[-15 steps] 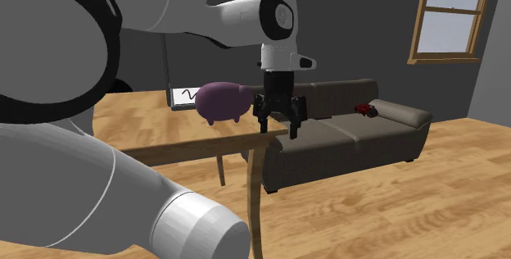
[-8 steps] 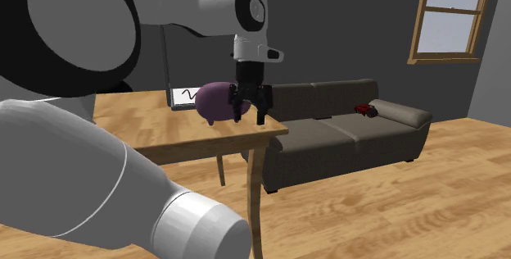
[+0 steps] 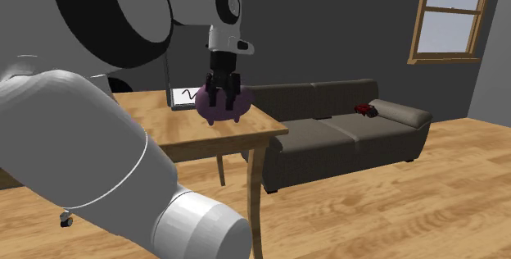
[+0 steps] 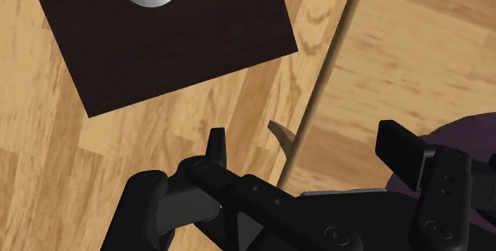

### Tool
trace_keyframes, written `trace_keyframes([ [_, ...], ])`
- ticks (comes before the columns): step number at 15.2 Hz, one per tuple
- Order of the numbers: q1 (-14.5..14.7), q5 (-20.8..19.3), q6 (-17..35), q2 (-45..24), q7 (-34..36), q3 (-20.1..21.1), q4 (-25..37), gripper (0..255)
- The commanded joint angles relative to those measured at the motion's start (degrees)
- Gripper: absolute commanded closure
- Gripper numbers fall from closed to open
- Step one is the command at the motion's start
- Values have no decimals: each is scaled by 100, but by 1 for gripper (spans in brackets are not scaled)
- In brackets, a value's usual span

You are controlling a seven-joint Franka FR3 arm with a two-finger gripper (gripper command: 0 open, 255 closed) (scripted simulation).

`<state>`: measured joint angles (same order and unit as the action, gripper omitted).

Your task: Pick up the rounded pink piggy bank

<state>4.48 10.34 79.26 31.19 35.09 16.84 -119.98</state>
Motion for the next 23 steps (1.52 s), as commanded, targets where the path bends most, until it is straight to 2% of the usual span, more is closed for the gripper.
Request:
trace_keyframes([
  [1, 10, 139, -65, -271, 382, 212, 330, 0],
  [6, 36, 371, -203, -1052, 1372, 761, 1269, 0],
  [11, 107, 378, -331, -2044, 2457, 1326, 2411, 0],
  [19, 130, 435, 247, -1868, 2309, 1321, 1660, 0],
  [21, 130, 436, 247, -1868, 2309, 1321, 1659, 0],
  [22, 131, 437, 237, -1865, 2313, 1322, 1668, 255],
  [23, 131, 438, 237, -1866, 2315, 1323, 1668, 255],
])
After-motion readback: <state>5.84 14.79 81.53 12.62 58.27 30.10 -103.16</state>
